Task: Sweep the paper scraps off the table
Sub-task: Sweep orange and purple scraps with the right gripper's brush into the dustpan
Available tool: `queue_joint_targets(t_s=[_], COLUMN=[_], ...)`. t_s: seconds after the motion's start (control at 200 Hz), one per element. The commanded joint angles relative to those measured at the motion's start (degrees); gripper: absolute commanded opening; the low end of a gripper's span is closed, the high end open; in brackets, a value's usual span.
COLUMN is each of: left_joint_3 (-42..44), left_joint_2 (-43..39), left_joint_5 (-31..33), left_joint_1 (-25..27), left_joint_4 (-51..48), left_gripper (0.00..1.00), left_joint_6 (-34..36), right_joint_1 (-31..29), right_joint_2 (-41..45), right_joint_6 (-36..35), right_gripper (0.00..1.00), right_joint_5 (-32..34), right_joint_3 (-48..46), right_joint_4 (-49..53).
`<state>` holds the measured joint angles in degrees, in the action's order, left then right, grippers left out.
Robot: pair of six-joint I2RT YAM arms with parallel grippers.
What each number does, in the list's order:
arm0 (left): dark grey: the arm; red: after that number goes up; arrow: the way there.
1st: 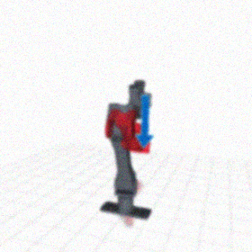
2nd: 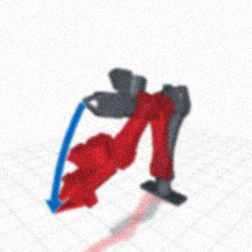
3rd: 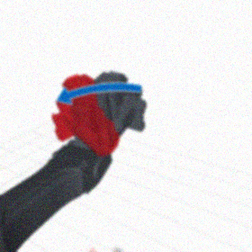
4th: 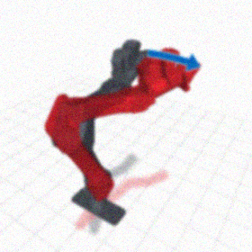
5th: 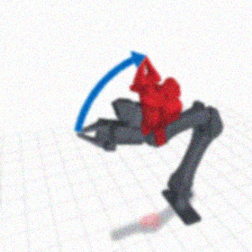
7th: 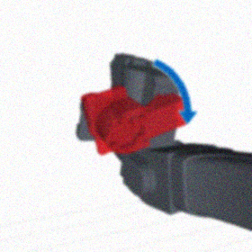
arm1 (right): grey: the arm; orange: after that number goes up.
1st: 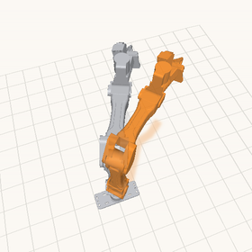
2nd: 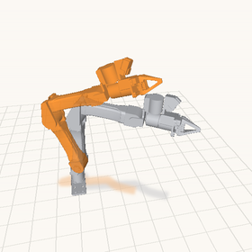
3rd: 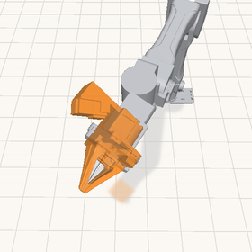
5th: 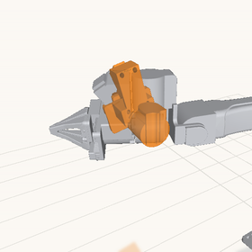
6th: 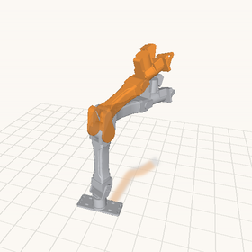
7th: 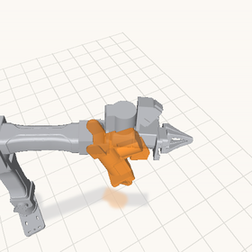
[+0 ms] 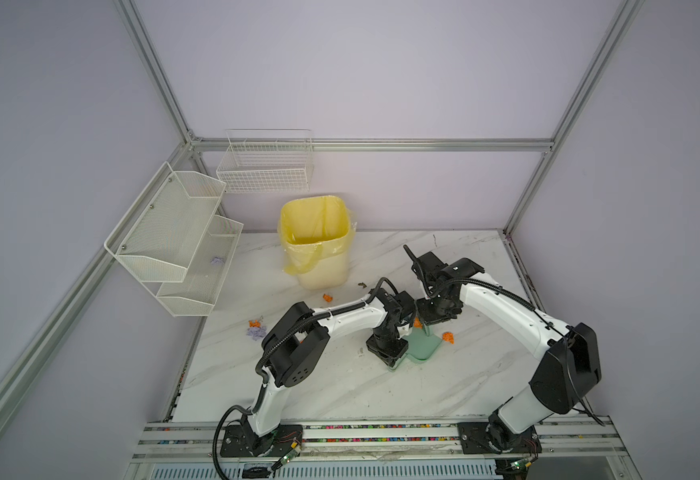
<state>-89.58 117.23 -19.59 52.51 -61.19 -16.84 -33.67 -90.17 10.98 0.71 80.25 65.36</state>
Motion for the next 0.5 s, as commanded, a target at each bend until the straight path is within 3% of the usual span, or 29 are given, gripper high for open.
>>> queue_joint_targets(t_s=[0.0,0.245,0.495], left_joint_3=[-4.11,-4.55,-4.57], left_joint_2=[0.85,0.98,-0.13], left_joint_5=[-0.11,0.15,0.70], left_joint_1=[-0.47,-0.65,-0.64], left_joint_4=[-0.97,-1.64,-2.26], left_gripper=[0.00,0.00,0.00], left_joint_6=[1.35,1.68,1.90], right_joint_1=[-0.52,-0.54,-0.56], right_joint_2=[3.68,7.66,7.99], right_joint_6=[-1.36,2.09,11.38], right_gripper=[0.00,0.00,0.00], right_joint_5=[-5.28,-4.19,9.70], right_joint_3=[0.56,0.70,4.44], right_joint_4=[2.11,3.78,8.68])
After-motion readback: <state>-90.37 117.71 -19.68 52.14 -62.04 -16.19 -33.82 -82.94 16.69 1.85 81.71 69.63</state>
